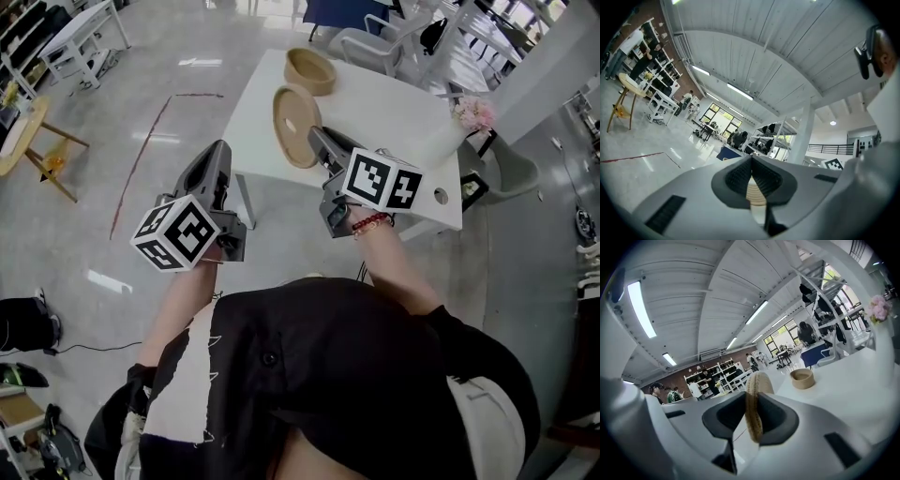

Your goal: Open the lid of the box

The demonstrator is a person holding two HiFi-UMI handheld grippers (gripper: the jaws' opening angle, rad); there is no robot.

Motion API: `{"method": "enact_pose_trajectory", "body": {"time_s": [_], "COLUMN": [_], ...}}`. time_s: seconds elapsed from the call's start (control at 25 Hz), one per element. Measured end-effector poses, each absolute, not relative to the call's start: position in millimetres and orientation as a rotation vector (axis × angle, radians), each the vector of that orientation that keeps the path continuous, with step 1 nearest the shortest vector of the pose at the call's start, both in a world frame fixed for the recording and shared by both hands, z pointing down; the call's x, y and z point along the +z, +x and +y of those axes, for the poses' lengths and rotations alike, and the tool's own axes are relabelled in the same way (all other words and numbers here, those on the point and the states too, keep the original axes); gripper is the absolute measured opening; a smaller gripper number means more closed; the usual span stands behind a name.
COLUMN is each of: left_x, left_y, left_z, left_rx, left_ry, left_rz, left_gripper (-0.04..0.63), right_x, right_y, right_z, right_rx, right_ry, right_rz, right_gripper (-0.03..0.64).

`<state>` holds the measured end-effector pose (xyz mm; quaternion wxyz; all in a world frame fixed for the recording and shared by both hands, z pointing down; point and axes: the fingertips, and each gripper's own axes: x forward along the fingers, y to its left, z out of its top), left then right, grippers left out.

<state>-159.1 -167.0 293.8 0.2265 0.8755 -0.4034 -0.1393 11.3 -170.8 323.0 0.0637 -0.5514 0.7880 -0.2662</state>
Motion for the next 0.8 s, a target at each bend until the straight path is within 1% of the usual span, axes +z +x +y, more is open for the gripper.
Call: {"method": "enact_pose_trajectory", "body": {"time_s": [0.12, 0.32, 0.8], "left_x": [285.9, 268.4, 268.7], "left_y": [-148.8, -105.0, -75.1], "left_z": [-167.4, -166.4, -173.4], "left_rx": [-0.392, -0.41, -0.45], "left_ry": [2.431, 2.452, 2.444], "left_rz": [-1.109, -1.122, -1.117], "left_gripper": [0.009, 0.009, 0.009], "right_x": [309.7, 294.6, 295.2], "right_y": [22.4, 65.0, 88.2], "right_z": [-168.5, -165.5, -167.8], "right_rx": [-0.762, -0.731, -0.723], "right_ry": [-1.667, -1.655, -1.665], "right_rz": [2.371, 2.376, 2.432], "right_gripper": [0.086, 0.086, 0.087]}}
